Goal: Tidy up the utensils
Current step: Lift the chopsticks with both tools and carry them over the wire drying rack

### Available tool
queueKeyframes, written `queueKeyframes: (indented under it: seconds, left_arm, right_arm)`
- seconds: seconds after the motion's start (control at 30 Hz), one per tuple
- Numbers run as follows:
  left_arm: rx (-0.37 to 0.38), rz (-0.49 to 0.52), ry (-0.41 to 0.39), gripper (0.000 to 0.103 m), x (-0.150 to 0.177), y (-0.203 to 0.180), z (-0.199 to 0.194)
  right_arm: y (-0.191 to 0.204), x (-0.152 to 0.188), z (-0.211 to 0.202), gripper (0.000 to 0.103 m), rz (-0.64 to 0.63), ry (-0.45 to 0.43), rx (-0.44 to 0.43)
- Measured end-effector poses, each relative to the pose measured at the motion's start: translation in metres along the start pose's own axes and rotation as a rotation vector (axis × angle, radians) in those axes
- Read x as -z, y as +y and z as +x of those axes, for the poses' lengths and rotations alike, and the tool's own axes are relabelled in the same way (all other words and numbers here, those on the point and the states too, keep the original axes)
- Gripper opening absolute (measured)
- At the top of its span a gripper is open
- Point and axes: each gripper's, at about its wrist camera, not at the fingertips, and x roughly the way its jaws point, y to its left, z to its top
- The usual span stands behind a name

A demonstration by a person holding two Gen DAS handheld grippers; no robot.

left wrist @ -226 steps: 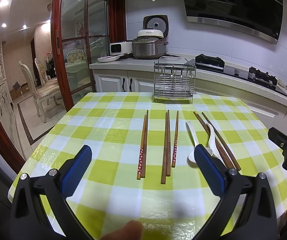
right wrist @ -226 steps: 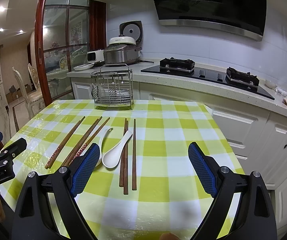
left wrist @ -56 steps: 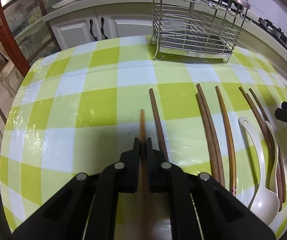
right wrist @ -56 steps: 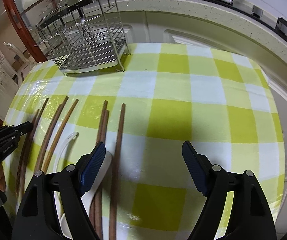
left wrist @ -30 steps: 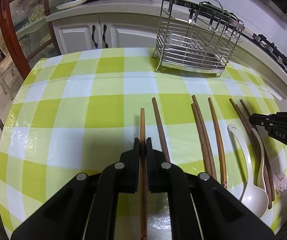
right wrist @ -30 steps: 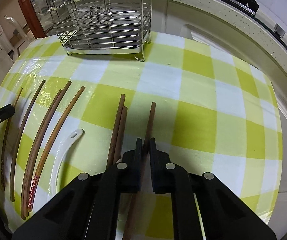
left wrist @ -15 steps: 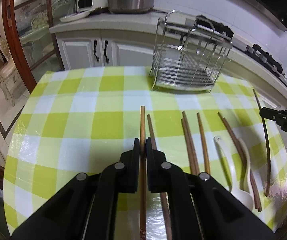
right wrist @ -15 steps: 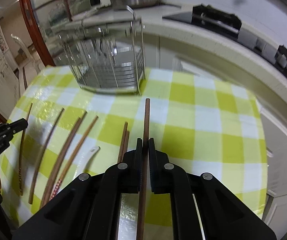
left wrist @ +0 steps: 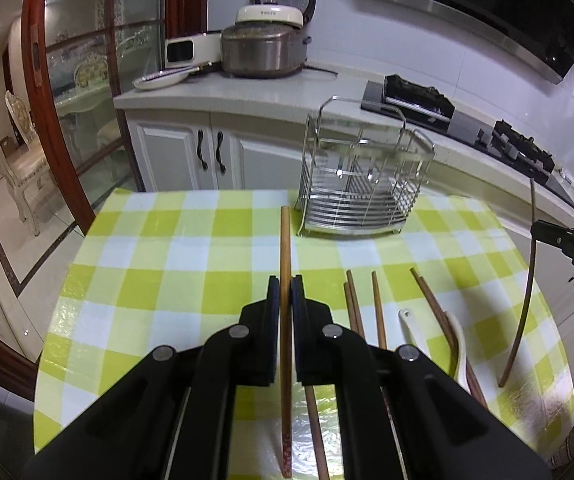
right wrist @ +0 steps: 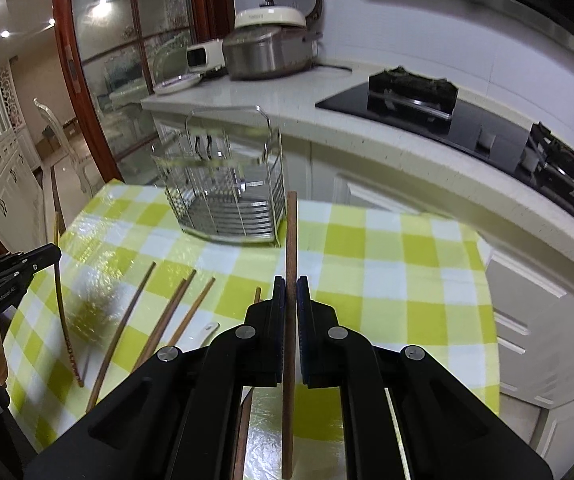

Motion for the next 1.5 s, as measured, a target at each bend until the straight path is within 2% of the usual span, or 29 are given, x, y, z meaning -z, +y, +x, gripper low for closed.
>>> queueKeyframes:
  seconds: [0.53,0.93,1.17,1.5]
  left_arm:
    - [-0.001,-0.001,-0.077,0.006,-0.011,-0.013,-0.033]
    - [0.023,0.021,-0.112,0.006,-0.049,-0.024,-0.037]
    - [0.043,0.036,-0.137,0.006,-0.087,-0.032,-0.039]
    - [0.047,0.066,-0.240,0.006,-0.167,-0.048,-0.055]
  right_arm:
    - [0.001,-0.007,-0.041,0.007,0.008,-0.090,0.015]
    - [0.003,-0.038,-0.050,0.007,0.002,-0.131,0.020]
    - [0.008,-0.083,-0.056,0.007,-0.020,-0.163,0.019]
    - [0.019,-0.169,-0.071,0.007,-0.049,-0.247,0.011]
